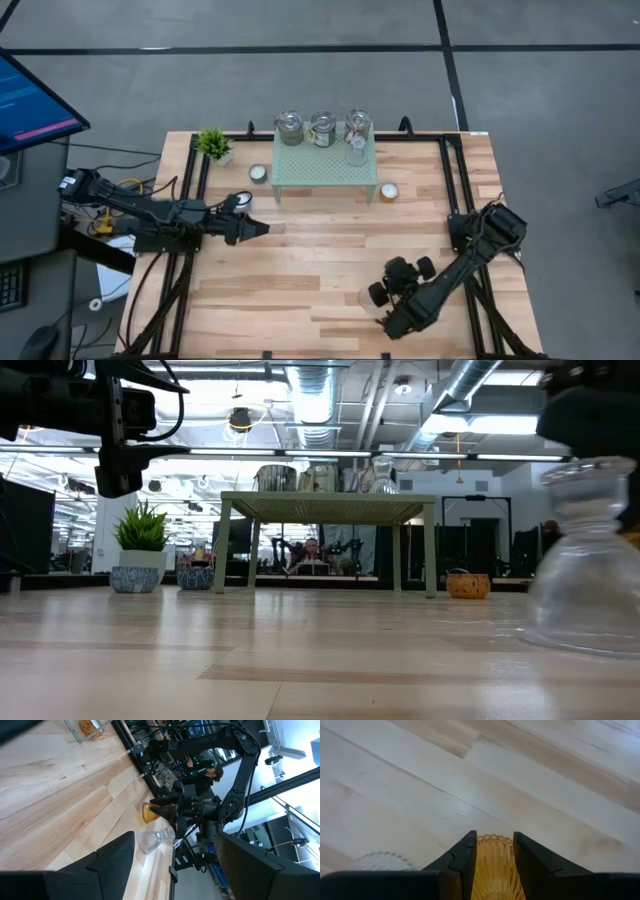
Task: Pick & Place candle stick holders
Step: Put the orange candle holder on the shelf
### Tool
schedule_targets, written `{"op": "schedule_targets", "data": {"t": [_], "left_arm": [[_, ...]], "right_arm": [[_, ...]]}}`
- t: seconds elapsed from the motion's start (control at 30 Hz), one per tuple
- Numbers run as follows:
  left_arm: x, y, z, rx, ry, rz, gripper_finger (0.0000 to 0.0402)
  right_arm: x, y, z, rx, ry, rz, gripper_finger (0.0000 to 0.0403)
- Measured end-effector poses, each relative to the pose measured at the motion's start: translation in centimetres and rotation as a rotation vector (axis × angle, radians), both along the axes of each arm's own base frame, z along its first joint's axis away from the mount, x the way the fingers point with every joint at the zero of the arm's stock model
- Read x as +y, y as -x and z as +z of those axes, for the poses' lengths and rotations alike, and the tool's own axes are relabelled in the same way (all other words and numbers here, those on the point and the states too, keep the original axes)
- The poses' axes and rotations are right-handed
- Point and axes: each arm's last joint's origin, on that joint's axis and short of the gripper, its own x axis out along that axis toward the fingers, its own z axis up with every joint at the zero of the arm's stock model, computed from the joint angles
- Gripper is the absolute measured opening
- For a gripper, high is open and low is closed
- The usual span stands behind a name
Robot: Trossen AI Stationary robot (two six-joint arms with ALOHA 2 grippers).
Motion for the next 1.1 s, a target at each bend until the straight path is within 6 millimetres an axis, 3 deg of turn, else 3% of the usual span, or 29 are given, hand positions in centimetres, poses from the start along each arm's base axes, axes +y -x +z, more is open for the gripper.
{"op": "schedule_targets", "data": {"t": [0.37,1.1], "left_arm": [[0.0,0.0,0.0,0.000,-0.011,-0.001,0.0275],[0.0,0.0,0.0,-0.001,-0.039,-0.003,0.0275]], "right_arm": [[-2.6,-3.9,0.5,0.017,-0.036,0.154,0.0111],[-11.7,-11.9,1.5,0.096,-0.152,0.629,0.0111]]}}
